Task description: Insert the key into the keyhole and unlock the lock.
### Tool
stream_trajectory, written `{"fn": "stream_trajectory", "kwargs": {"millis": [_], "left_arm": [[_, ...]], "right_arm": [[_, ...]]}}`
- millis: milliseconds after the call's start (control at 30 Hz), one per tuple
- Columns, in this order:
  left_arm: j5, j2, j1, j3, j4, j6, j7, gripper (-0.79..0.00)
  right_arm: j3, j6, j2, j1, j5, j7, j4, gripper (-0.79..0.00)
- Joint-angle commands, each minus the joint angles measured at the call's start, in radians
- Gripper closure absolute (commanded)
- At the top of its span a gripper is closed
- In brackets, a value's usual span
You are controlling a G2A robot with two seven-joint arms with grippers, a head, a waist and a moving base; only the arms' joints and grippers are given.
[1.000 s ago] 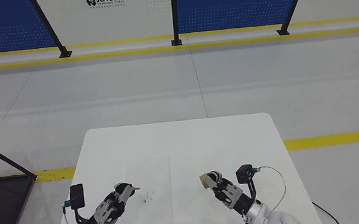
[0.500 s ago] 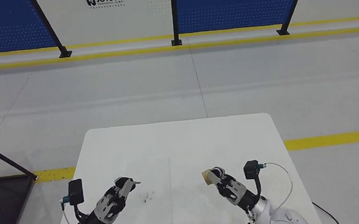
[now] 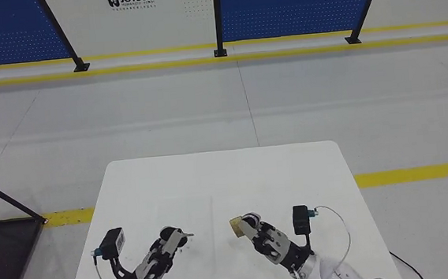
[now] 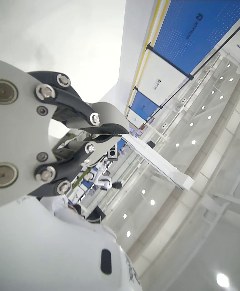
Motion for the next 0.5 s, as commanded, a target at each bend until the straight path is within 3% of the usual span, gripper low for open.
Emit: {"fn": "stream_trajectory", "kwargs": {"millis": [0,267,467], "left_arm": [[-0.084,0.004,-0.014,0.039,0.013,-0.014,-0.038,0.0],[-0.267,0.013,-0.05,0.119,0.045,-0.014,-0.128,0.0],[-0.268,0.0,-0.077,0.184,0.073,-0.014,-0.089,0.0]], "right_arm": [[-0.025,-0.041,-0.006,0.008,-0.036,-0.079,0.02,0.0],[-0.067,-0.166,-0.028,0.034,-0.144,-0.417,0.129,0.0],[-0.078,-0.179,-0.037,0.049,-0.208,-0.535,0.169,0.0]]}}
